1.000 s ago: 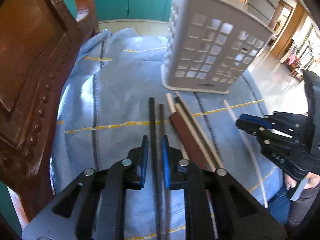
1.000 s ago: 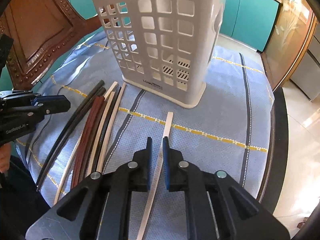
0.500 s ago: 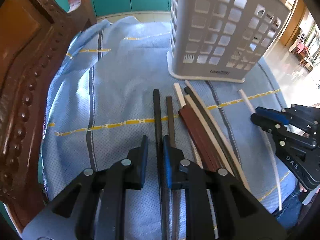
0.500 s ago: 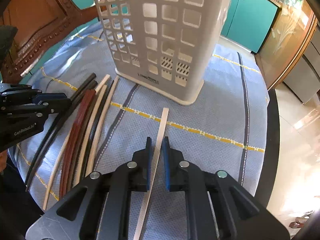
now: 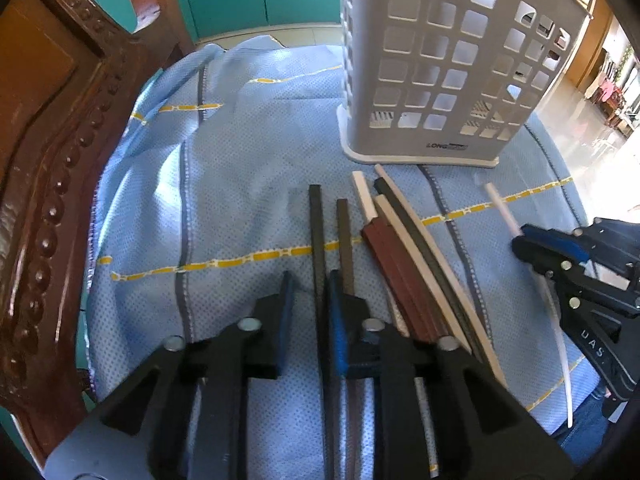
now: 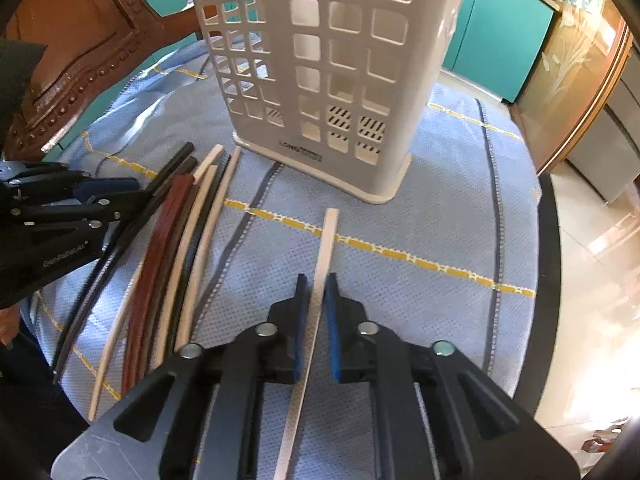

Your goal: Organize utensils

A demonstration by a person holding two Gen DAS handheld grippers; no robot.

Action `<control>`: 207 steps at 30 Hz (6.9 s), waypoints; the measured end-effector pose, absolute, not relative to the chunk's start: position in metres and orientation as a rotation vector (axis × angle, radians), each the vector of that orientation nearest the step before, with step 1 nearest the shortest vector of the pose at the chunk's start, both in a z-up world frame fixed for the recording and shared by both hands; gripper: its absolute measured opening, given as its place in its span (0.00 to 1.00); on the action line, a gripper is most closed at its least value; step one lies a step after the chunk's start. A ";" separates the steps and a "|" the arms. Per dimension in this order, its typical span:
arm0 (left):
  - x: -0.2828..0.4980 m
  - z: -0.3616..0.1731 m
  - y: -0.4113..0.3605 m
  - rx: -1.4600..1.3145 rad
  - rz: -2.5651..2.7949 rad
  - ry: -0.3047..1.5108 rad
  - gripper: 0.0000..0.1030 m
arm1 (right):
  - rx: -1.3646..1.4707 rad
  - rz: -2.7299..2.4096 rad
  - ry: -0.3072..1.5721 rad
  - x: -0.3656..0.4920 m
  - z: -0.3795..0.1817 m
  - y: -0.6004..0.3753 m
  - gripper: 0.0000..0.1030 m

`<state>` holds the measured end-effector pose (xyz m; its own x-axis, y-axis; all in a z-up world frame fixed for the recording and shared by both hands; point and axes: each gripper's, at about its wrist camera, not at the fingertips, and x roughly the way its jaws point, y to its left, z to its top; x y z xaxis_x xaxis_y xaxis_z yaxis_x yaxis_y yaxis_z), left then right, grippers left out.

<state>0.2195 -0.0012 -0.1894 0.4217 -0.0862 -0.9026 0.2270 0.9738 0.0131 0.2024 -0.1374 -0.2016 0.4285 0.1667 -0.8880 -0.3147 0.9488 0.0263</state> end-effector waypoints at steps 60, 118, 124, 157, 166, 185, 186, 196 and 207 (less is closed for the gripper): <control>0.240 0.000 -0.010 -0.125 -0.197 0.453 0.07 | 0.218 0.243 0.321 0.162 -0.023 -0.238 0.19; 0.201 -0.086 0.020 -0.054 -0.112 0.741 0.53 | -0.152 0.364 1.064 0.181 -0.201 -0.110 0.11; 0.196 -0.094 0.019 -0.033 -0.106 0.766 0.56 | -0.043 0.345 1.114 0.181 -0.198 -0.137 0.00; 0.197 -0.145 0.014 0.012 -0.102 0.934 0.67 | -0.089 0.342 1.045 0.165 -0.202 -0.133 0.38; 0.198 -0.148 0.019 0.007 -0.092 0.948 0.69 | -0.177 0.331 0.996 0.161 -0.205 -0.116 0.39; 0.201 -0.167 0.011 0.051 -0.091 0.996 0.69 | 0.059 0.184 1.068 0.177 -0.194 -0.182 0.00; 0.201 -0.167 0.010 0.051 -0.092 0.996 0.69 | 0.080 0.200 1.065 0.177 -0.192 -0.186 0.00; 0.209 -0.167 0.017 0.007 -0.067 0.995 0.64 | 0.076 0.359 1.031 0.172 -0.190 -0.157 0.24; 0.217 -0.169 0.011 0.000 -0.060 1.009 0.59 | -0.140 0.365 1.023 0.175 -0.200 -0.098 0.18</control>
